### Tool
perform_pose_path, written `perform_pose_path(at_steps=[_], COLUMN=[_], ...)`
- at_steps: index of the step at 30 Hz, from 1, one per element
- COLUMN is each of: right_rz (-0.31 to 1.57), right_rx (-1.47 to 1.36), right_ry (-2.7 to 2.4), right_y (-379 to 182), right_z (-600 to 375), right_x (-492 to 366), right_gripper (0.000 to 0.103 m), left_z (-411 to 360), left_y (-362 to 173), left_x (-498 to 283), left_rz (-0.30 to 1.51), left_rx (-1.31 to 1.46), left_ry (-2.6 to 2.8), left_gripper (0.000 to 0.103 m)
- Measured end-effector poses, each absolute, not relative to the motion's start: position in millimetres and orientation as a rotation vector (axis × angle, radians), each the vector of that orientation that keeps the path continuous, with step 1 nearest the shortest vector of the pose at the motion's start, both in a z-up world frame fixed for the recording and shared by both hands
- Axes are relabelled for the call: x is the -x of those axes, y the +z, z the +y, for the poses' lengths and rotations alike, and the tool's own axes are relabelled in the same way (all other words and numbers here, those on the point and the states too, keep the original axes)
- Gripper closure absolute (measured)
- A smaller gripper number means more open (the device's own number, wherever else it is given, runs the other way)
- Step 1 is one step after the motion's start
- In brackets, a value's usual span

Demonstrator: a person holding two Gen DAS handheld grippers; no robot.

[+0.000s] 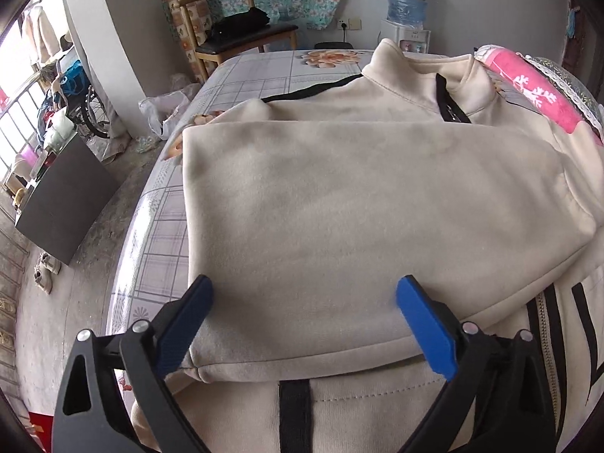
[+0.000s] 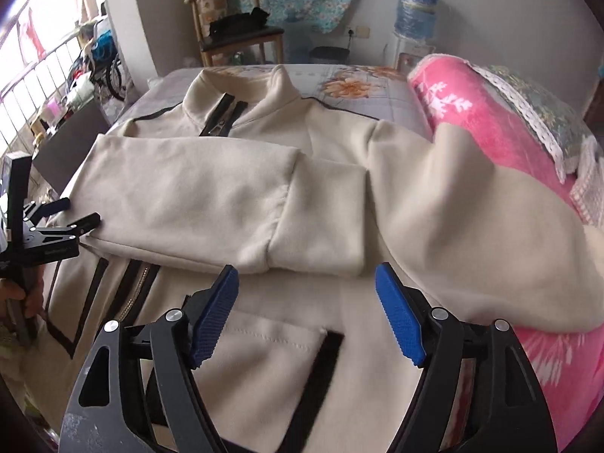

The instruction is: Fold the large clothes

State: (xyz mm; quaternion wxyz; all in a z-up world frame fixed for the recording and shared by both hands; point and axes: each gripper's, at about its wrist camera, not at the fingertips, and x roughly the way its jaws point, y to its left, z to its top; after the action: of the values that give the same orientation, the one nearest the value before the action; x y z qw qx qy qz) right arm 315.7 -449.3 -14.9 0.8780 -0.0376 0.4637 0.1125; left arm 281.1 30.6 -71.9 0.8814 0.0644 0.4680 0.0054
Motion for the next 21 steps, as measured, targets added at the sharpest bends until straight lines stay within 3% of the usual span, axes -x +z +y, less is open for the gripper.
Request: perform_pose_path(at_steps=[4,14,21], right_rz=[0.980,0.969,0.888], right_rx=[-0.046,-0.605,-0.799], right_ry=[0.125,-0.202,-0.306], right_y=[-7,-17,-17], right_z=[-503,-700,-785], right_x=[-287,-232,-240], right_gripper=[0.022,0.022,0.027], left_z=[31,29,27], left_y=[-72,-72,-73], left_x=[-280,-281,-280], left_rz=[0.966,0.973,0.967], left_rx=[-0.134,-0.132,-0.133], left_ry=[0.016,0.016,0.031], left_gripper=[0.005,0.005,0.005])
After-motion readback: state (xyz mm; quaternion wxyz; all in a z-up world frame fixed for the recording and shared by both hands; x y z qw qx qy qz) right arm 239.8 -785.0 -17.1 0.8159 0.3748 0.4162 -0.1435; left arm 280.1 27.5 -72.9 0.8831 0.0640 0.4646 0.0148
